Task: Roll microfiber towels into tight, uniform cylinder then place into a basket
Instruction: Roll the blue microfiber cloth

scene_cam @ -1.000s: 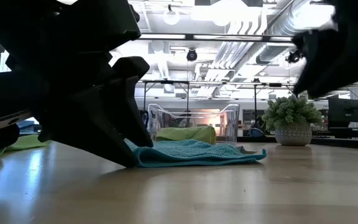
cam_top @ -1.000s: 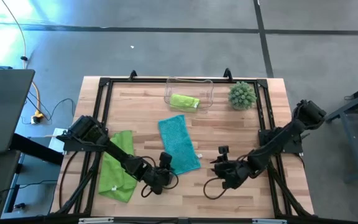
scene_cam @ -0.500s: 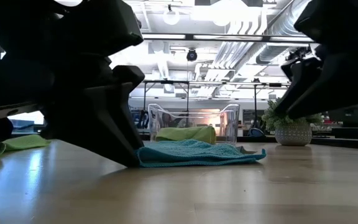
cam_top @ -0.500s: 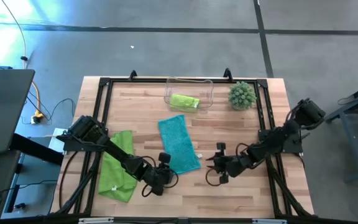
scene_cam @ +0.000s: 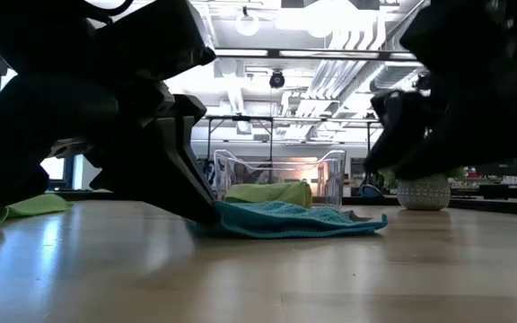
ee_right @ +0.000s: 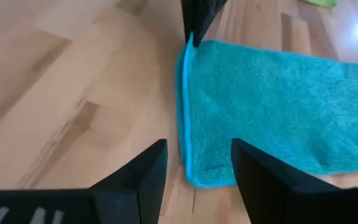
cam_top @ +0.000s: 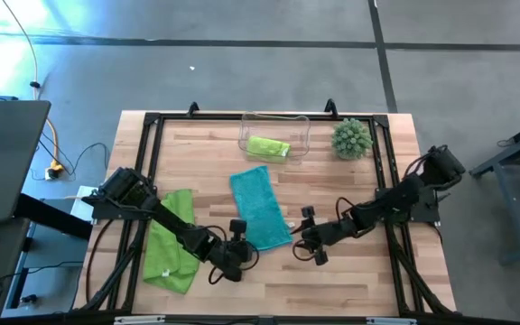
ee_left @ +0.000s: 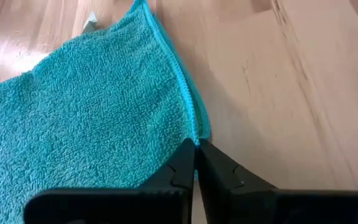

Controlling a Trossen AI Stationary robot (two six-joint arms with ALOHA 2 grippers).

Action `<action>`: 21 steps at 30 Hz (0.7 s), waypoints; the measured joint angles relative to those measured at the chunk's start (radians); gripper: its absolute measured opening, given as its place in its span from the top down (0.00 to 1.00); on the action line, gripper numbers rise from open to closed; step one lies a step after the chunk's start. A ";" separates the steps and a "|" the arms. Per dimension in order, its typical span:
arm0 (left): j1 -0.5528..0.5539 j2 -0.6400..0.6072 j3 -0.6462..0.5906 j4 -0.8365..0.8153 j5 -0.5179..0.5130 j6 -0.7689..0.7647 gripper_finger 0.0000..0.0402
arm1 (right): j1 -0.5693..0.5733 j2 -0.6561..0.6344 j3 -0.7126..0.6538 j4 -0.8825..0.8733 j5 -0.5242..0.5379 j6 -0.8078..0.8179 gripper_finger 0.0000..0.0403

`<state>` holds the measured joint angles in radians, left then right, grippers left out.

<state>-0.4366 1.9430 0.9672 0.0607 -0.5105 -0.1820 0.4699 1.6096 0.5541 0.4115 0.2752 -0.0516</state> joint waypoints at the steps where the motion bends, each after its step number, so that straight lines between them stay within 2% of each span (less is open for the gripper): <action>1: 0.000 0.000 0.000 0.002 0.000 -0.001 0.98 | -0.002 0.026 0.000 0.026 0.000 -0.001 0.58; 9: -0.002 0.000 0.000 0.009 0.000 -0.002 0.99 | -0.005 0.182 0.000 0.154 0.000 -0.002 0.60; 17: -0.004 0.000 0.000 0.019 0.000 -0.002 0.99 | -0.010 0.249 0.003 0.243 0.023 -0.008 0.61; 21: -0.014 0.000 0.000 0.019 0.001 0.001 0.99 | -0.016 0.264 0.004 0.239 0.014 -0.003 0.67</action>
<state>-0.4504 1.9430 0.9672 0.0795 -0.5098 -0.1810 0.4535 1.8741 0.5583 0.6502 0.2891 -0.0548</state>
